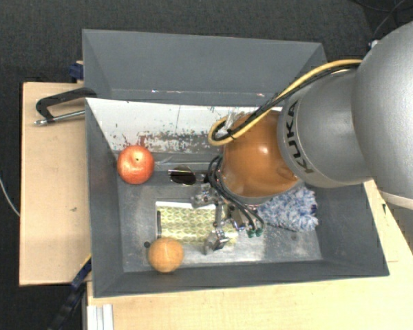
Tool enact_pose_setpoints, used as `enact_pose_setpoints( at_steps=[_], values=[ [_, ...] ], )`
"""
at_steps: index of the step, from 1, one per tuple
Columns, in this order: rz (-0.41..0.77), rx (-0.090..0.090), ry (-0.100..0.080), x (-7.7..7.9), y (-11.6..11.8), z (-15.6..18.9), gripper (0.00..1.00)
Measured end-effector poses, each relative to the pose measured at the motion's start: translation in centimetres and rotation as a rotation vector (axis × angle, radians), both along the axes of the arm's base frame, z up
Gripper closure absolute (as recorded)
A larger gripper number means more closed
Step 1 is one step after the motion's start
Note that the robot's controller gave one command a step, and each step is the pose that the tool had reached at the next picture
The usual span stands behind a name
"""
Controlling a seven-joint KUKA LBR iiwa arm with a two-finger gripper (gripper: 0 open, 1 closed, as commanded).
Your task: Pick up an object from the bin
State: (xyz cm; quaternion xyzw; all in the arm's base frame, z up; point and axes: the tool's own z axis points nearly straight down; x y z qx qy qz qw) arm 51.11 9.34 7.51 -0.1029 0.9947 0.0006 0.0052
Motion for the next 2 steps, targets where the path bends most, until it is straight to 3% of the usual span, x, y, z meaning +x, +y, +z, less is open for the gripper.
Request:
enact_pose_setpoints(
  at_steps=[1,2],
  values=[
    [-0.114,0.002,0.012,0.92,-0.02,-0.18,1.0],
    [-0.113,0.002,0.012,0.92,-0.02,-0.18,1.0]
  ],
)
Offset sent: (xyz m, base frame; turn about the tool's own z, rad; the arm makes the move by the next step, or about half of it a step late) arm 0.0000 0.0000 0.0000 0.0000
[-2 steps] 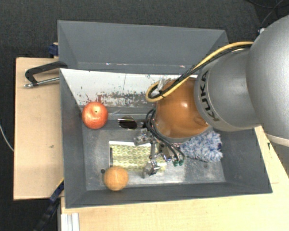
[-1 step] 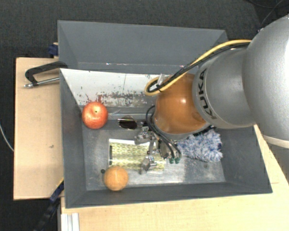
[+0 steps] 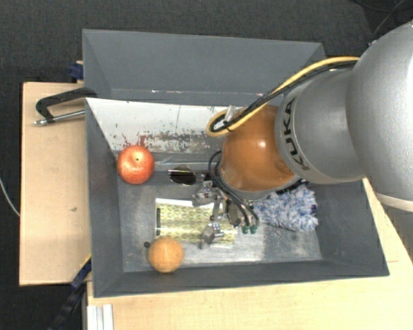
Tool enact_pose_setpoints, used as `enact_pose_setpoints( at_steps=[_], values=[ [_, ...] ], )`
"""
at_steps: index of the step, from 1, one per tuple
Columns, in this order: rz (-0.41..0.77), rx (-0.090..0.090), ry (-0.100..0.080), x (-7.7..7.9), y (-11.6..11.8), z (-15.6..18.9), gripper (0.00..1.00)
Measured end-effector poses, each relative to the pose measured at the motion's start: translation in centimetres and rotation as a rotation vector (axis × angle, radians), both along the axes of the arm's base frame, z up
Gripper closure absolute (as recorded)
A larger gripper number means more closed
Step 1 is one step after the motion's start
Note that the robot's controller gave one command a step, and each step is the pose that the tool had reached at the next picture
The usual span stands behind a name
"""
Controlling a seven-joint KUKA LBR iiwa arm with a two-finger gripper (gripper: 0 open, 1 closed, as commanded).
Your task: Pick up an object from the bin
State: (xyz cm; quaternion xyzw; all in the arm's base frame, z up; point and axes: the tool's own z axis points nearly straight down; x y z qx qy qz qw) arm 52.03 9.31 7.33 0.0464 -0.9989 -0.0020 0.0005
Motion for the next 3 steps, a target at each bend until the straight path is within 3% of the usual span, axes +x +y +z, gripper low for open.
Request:
enact_pose_setpoints(
  at_steps=[2,3],
  values=[
    [0.0,-0.003,0.005,-0.2,-0.1,2.2,1.0],
    [-0.001,-0.002,-0.005,0.0,0.0,4.0,1.0]
  ],
)
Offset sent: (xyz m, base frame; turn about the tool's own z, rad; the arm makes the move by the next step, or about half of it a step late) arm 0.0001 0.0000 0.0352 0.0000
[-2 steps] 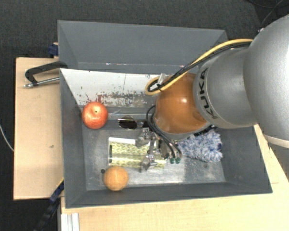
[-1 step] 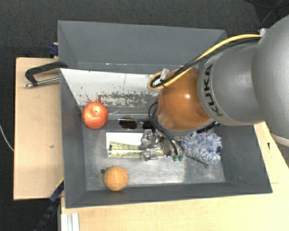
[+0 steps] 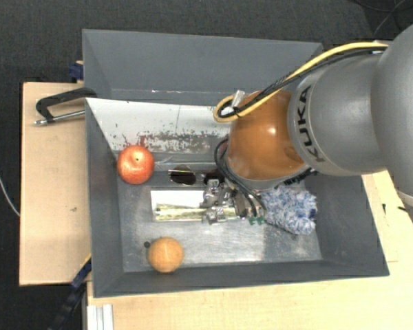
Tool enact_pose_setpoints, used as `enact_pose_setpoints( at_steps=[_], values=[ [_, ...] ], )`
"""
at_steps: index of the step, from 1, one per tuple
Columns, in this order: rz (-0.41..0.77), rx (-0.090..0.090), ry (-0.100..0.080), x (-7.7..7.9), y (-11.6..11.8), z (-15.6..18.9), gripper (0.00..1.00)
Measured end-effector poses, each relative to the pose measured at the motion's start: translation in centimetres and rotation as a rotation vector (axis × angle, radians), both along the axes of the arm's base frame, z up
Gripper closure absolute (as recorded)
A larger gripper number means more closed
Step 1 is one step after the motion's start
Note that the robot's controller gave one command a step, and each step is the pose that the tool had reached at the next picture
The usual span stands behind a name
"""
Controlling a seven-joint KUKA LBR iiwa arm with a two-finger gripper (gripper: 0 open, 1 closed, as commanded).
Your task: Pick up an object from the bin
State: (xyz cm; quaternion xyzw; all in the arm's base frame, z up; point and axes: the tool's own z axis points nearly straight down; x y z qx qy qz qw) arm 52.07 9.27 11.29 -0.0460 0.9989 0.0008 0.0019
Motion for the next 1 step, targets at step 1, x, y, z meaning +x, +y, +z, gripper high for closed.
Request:
enact_pose_setpoints(
  at_steps=[1],
  values=[
    [0.0,0.0,-0.003,0.05,0.0,1.81,1.0]
  ],
)
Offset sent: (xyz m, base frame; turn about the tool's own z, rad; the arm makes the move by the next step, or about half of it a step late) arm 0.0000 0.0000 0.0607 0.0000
